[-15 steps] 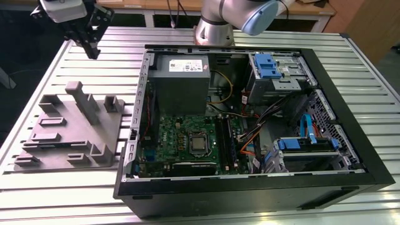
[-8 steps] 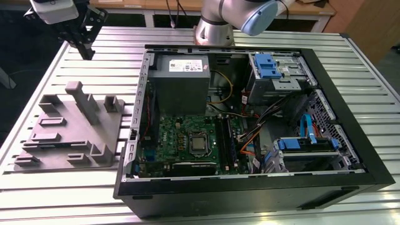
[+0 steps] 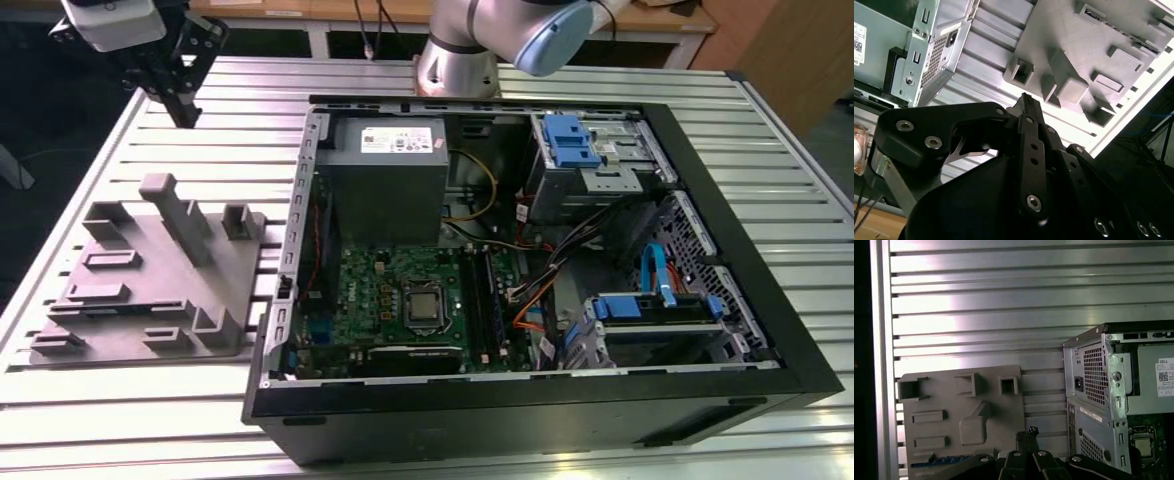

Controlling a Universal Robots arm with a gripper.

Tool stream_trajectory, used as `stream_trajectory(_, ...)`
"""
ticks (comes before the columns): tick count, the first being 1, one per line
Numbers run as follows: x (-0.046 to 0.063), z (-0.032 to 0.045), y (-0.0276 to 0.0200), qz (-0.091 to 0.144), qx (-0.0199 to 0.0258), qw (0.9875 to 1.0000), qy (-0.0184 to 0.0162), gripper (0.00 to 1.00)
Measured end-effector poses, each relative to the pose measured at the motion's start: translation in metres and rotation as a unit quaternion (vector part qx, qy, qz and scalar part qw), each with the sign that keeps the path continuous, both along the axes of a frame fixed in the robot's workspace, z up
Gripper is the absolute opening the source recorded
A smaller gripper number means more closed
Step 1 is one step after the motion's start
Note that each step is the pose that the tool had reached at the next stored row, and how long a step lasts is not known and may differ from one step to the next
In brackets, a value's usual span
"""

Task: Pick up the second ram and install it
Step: 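Reach for the second ram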

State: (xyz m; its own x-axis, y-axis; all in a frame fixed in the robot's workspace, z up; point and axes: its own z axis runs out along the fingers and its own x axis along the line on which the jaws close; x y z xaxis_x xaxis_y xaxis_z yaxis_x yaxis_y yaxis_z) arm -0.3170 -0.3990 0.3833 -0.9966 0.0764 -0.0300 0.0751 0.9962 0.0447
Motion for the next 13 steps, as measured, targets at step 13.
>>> stream_trajectory(13, -0.020, -0.0043, -0.0037, 0.000, 0.0000, 1.0000, -0.0002, 0.10)
